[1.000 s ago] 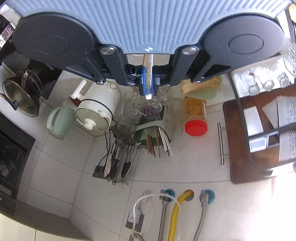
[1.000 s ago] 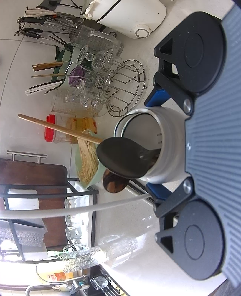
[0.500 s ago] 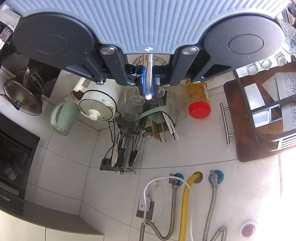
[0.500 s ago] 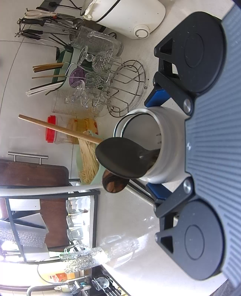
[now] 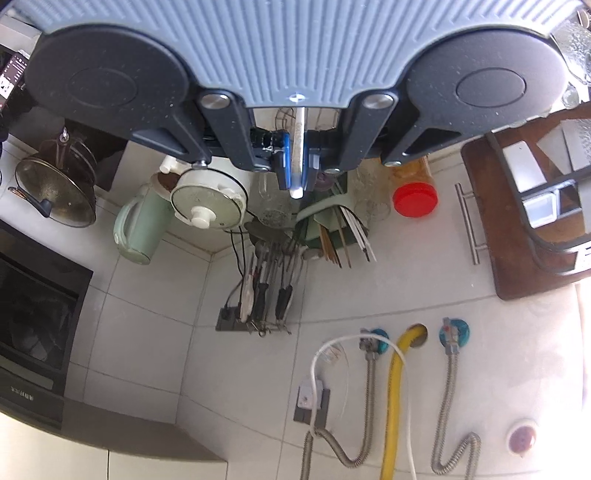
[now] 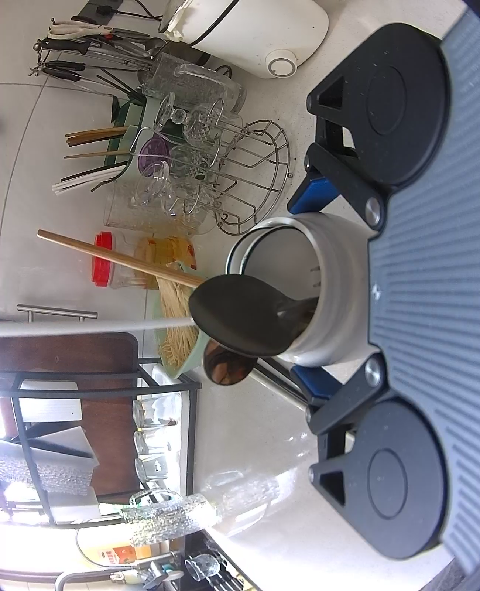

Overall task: Organize utensils
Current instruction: 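Lower the white chopstick into the jar and open the left gripper, then move the left gripper down to the second white chopstick, then close the left gripper on the second white chopstick, then lift the second white chopstick with the left gripper over the jar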

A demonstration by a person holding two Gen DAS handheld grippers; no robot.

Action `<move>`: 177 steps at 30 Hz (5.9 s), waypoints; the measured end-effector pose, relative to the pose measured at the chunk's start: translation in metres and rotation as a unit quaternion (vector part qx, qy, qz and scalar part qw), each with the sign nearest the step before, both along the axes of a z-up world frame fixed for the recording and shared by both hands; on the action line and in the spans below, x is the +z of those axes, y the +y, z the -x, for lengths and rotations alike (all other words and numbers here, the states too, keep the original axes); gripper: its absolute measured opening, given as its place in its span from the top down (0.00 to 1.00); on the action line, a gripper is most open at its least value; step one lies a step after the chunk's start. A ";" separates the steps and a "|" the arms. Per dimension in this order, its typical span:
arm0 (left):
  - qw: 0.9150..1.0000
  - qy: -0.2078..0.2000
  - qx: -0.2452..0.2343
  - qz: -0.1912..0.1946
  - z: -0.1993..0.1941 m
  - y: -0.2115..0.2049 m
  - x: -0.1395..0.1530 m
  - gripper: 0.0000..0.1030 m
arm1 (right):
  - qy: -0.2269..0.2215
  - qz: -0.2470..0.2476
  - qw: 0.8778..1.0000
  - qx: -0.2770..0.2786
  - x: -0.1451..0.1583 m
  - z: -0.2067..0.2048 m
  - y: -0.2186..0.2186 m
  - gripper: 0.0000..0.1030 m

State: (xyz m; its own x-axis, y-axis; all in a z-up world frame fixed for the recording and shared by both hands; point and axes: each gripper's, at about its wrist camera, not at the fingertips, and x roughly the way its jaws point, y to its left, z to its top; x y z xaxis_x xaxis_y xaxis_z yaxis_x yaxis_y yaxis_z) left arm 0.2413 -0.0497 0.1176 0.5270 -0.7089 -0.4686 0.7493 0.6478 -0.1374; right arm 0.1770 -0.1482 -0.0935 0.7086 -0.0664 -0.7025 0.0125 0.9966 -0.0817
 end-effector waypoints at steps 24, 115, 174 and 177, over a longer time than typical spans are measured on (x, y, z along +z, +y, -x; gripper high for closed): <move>0.980 0.174 0.001 -0.095 -0.053 -0.048 -0.097 0.94 | 0.006 -0.002 1.000 0.003 0.000 -0.002 -0.001 0.13; 0.924 0.247 0.260 -0.135 -0.195 -0.001 -0.326 0.93 | 0.059 -0.003 0.998 0.034 0.003 -0.016 -0.007 0.13; 0.979 0.169 0.115 0.002 -0.010 0.036 -0.139 0.93 | 0.037 0.001 0.999 0.008 0.001 -0.008 0.002 0.13; 0.980 0.162 0.112 0.003 -0.009 0.039 -0.133 0.93 | 0.035 0.001 0.999 0.008 0.001 -0.007 0.002 0.13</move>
State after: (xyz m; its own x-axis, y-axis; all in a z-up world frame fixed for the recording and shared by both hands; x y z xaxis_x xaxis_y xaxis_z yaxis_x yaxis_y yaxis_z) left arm 0.2505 -0.0109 -0.0153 0.4938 -0.5954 -0.6338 0.5044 0.7898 -0.3490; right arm 0.1843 -0.1465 -0.0926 0.6590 -0.0573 -0.7499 -0.0096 0.9964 -0.0846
